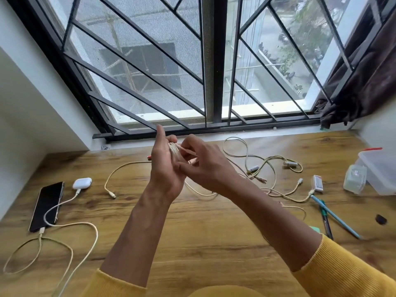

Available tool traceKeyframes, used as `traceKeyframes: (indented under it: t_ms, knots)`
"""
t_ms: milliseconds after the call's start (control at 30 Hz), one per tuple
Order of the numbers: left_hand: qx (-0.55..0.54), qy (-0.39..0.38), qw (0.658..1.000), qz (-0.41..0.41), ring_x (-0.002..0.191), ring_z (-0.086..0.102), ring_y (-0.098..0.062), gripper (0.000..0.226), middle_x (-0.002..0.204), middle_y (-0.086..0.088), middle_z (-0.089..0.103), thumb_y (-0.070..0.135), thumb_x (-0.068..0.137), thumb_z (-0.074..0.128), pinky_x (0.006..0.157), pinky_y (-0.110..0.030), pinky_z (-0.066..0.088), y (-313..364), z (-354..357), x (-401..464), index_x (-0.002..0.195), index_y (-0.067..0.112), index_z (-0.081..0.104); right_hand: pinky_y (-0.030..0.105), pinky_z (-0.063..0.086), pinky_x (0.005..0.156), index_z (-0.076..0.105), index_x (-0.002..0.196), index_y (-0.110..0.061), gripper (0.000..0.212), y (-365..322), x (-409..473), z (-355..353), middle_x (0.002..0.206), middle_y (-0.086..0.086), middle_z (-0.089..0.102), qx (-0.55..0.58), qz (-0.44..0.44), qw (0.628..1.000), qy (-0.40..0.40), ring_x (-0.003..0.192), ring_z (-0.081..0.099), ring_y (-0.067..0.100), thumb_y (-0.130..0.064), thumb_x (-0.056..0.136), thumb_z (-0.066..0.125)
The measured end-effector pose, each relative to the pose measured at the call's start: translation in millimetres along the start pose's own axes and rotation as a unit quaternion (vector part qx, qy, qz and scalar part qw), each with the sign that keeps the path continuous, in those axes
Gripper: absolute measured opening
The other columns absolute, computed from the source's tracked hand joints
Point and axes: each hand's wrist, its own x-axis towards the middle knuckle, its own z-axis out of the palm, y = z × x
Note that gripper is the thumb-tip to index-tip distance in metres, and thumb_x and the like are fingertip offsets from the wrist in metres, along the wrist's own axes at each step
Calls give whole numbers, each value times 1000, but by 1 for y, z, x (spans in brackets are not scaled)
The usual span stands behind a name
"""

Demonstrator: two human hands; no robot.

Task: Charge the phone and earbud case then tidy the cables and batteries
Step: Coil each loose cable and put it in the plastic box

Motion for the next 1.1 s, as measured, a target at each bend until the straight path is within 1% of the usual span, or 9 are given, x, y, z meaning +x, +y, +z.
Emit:
traceKeyframes:
  t_ms: [100,200,300,467,600,667,800,933,1100]
  knots:
    - [7,-20,1000,-13,70,62,-18,52,79,-4,56,68,104,41,64,-32,59,0,-1,-1,107,16,38,42,57,79,69,114,-22,30,4,2,1,101,-4,77,-29,1,999,37,92,71,17,-29,85,76]
    - [48,-56,996,-42,96,66,-25,61,99,-10,67,70,103,37,90,-45,57,-1,-6,0,111,12,54,41,55,70,74,107,-24,18,8,5,-4,85,-5,75,-32,3,997,77,78,68,16,-31,91,68]
    - [116,-89,986,-81,119,57,-38,79,131,-22,60,70,106,28,110,-63,48,-5,-10,-2,143,8,57,36,56,63,77,98,-23,14,10,9,-13,76,-6,74,-18,45,995,87,71,69,12,-22,92,65]
    - [302,-41,947,-97,114,71,-38,60,135,-10,64,67,107,30,84,-61,63,-7,-8,-2,142,30,61,41,65,57,76,90,-11,21,20,9,-23,75,6,76,93,92,990,51,69,76,23,-1,93,58]
    - [464,-6,882,82,91,67,-15,47,99,5,72,59,110,31,87,-50,58,-13,-16,10,110,29,67,35,63,56,75,98,-1,19,17,6,-22,80,13,75,175,99,979,20,70,74,21,4,97,57]
    - [432,-10,894,118,79,67,-9,44,85,9,73,54,111,35,77,-42,53,-17,-19,11,103,26,68,33,64,58,72,104,2,19,14,5,-25,80,12,73,230,102,968,-4,72,72,22,7,100,55]
    - [411,5,896,166,84,72,-11,42,92,2,76,46,113,39,80,-38,57,-19,-21,11,107,18,70,37,65,65,68,114,3,15,10,5,-27,90,23,74,285,106,952,-20,79,74,28,3,104,56]
    - [303,-3,944,127,82,71,-16,52,88,-5,77,40,115,34,77,-35,57,-20,-15,4,99,11,74,43,64,70,55,120,1,17,9,-1,-26,99,34,72,329,115,937,-25,82,75,33,0,104,61]
    - [234,-4,966,107,90,76,-20,55,95,-10,80,41,115,34,77,-32,61,-25,-8,-3,98,9,76,46,64,69,55,117,2,22,11,-7,-25,104,33,69,328,111,938,4,82,75,37,0,99,68]
